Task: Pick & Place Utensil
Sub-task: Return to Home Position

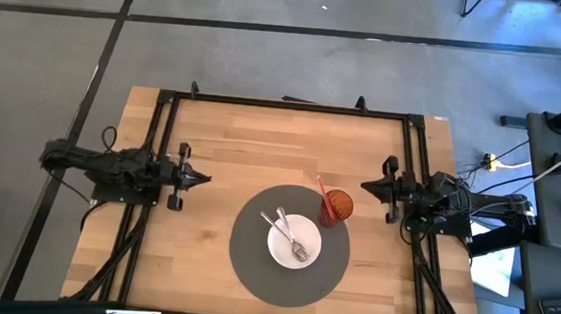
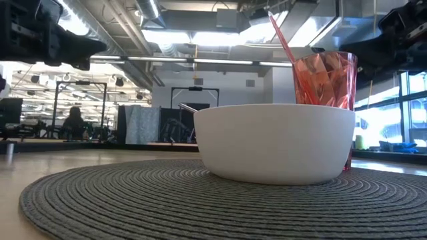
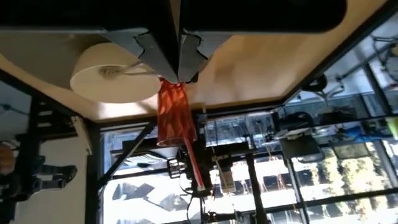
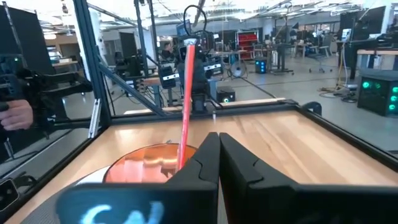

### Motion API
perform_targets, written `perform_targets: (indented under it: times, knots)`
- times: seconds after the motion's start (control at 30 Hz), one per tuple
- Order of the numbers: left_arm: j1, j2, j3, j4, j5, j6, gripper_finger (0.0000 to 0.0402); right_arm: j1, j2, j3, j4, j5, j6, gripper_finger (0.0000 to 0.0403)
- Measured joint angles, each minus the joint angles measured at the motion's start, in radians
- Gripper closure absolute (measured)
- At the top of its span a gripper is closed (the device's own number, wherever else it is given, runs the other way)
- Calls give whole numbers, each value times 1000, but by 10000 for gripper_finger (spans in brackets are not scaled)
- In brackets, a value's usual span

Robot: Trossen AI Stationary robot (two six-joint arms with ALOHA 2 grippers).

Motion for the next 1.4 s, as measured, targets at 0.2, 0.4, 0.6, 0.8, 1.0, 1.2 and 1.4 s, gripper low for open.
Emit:
perform_targets:
  times: [0.2, 0.4, 0.6, 0.8, 1.0, 1.2, 1.4]
  knots:
    - [90, 2, 0, -18, 94, 34, 400, -28, 2, 0, -74, 0, 25, 400]
    - [173, 27, 1, -28, 159, 26, 400, -34, 8, 0, -71, -17, 20, 400]
    - [206, 77, 1, -29, 159, -37, 400, -34, 8, 0, -70, -17, 20, 400]
    - [207, 85, 1, -28, 160, -88, 400, -34, 8, 0, -67, -16, -6, 399]
    - [207, 84, 0, -20, 129, -140, 400, -34, 8, 0, -67, -16, -6, 382]
    - [206, 84, 0, -20, 126, -148, 400, -34, 8, 0, -67, -16, 13, 374]
    - [206, 84, 0, -18, 125, -149, 400, -34, 8, 0, -67, -16, 23, 378]
